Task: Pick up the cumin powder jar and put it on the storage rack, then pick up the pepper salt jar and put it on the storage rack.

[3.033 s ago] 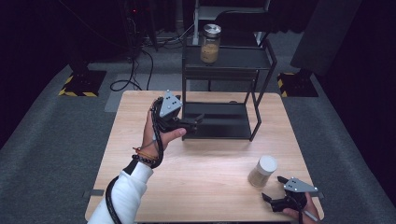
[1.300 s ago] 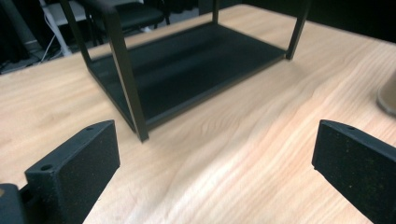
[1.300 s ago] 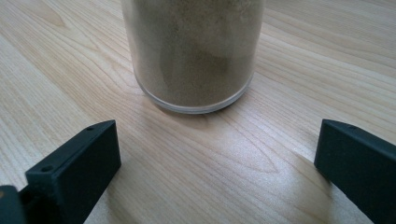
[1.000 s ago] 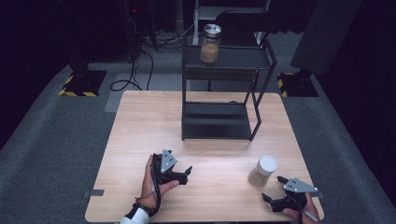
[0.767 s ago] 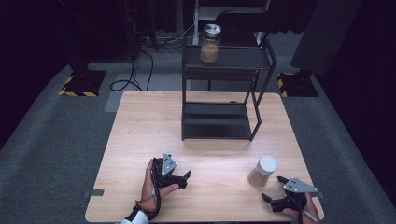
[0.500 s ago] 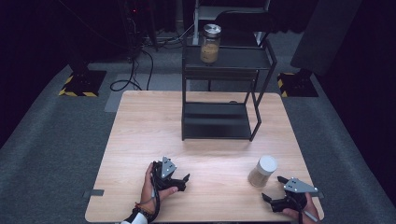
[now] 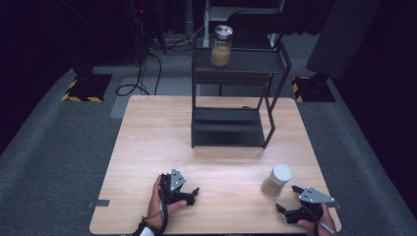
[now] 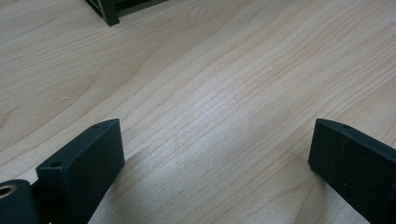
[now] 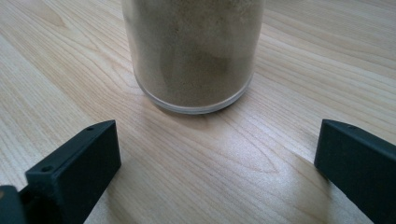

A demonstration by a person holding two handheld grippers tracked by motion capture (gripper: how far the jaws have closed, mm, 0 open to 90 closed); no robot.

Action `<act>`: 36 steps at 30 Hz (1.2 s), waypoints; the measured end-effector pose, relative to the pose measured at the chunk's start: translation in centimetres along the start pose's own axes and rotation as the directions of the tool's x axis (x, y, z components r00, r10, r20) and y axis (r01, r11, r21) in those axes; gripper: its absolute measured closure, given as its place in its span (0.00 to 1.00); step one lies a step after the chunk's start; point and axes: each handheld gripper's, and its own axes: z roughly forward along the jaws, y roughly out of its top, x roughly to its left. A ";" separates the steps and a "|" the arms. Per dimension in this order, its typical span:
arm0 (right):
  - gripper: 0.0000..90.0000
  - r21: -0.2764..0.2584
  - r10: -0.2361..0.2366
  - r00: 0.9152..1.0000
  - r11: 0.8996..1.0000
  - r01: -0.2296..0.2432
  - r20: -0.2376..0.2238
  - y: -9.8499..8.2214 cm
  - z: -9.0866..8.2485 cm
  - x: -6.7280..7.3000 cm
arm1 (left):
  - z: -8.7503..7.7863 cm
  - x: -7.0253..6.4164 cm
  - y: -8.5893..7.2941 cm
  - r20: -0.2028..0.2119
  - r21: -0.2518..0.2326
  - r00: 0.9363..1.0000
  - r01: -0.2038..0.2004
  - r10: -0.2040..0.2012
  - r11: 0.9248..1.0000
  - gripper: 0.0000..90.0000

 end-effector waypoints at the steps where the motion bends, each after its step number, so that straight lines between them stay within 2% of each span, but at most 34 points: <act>1: 0.00 0.000 0.000 1.000 1.000 0.000 0.000 0.0 0.0 0.0 | 0.0 0.1 -0.1 0.005 -0.003 1.000 -0.002 0.002 1.000 0.03; 36: 0.00 0.005 0.013 1.000 1.000 -0.013 0.005 0.1 0.0 0.0 | 0.1 0.2 -0.1 0.010 -0.004 1.000 -0.006 0.006 1.000 0.03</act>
